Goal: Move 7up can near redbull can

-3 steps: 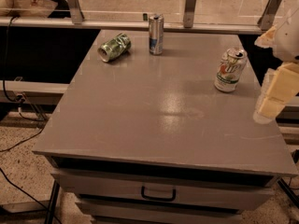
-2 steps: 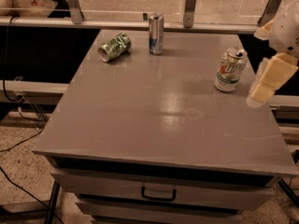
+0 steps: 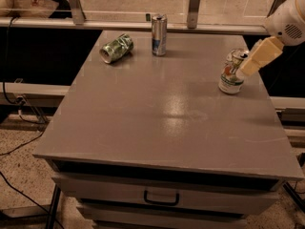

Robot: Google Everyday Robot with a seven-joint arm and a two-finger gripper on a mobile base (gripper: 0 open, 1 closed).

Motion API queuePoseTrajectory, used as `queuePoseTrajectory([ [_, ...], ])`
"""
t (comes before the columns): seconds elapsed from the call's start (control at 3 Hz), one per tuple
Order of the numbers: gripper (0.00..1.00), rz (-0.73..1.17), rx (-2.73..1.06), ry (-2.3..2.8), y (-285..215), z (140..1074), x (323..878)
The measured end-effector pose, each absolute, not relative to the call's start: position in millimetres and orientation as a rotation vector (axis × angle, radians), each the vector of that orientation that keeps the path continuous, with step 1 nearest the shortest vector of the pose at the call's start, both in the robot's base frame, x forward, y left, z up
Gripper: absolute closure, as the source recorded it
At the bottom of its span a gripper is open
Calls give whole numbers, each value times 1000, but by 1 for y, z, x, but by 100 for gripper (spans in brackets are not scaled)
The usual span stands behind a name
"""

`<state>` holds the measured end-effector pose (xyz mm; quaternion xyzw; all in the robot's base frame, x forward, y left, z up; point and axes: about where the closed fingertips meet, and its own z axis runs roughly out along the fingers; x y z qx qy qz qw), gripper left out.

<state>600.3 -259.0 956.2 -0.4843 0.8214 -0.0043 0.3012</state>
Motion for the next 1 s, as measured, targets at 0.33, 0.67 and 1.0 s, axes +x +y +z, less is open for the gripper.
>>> queuePoseTrajectory([
  [0.33, 0, 74, -1206, 2184, -265, 940, 627],
  [0.67, 18, 135, -1184, 2194, -259, 923, 645],
  [1.0, 41, 156, -1187, 2214, -252, 908, 655],
])
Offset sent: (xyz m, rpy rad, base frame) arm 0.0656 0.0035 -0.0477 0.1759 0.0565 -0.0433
